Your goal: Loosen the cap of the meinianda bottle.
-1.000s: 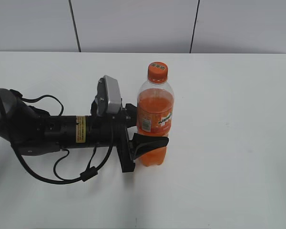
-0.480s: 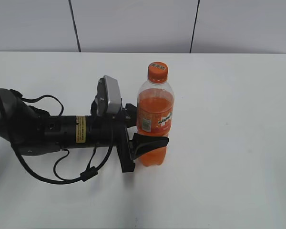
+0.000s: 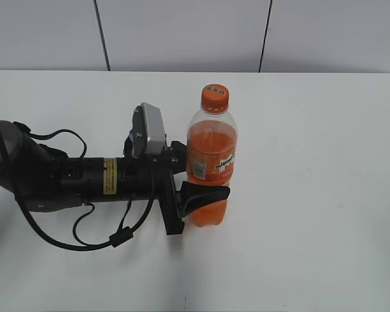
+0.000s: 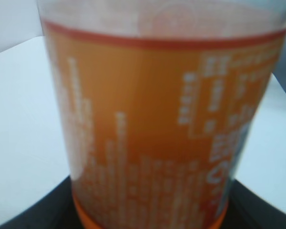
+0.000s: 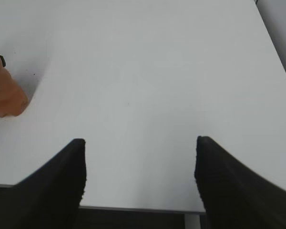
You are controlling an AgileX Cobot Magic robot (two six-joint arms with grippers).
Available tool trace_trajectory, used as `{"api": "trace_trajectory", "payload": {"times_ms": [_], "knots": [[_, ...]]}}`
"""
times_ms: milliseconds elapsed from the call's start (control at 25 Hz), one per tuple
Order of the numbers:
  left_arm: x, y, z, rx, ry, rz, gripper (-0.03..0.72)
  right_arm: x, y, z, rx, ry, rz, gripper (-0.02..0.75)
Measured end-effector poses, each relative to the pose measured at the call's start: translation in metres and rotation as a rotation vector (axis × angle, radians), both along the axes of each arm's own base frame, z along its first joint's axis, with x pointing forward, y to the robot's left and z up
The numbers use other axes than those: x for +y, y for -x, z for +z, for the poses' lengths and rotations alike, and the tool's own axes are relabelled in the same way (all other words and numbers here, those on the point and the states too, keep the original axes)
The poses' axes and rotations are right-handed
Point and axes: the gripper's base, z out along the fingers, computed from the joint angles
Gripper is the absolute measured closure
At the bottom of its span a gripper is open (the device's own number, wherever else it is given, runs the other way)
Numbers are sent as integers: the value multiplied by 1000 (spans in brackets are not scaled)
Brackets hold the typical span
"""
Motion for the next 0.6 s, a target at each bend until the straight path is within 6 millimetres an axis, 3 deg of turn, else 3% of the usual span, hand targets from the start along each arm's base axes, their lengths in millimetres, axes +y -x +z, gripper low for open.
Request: {"api": "trace_trajectory", "payload": {"times_ms": [240, 600], "knots": [[0, 0, 0, 0, 2, -1, 279, 5, -20, 11, 250, -44, 9, 204], [0, 0, 0, 0, 4, -3, 279, 15, -76, 62, 409, -134, 21, 204]]}}
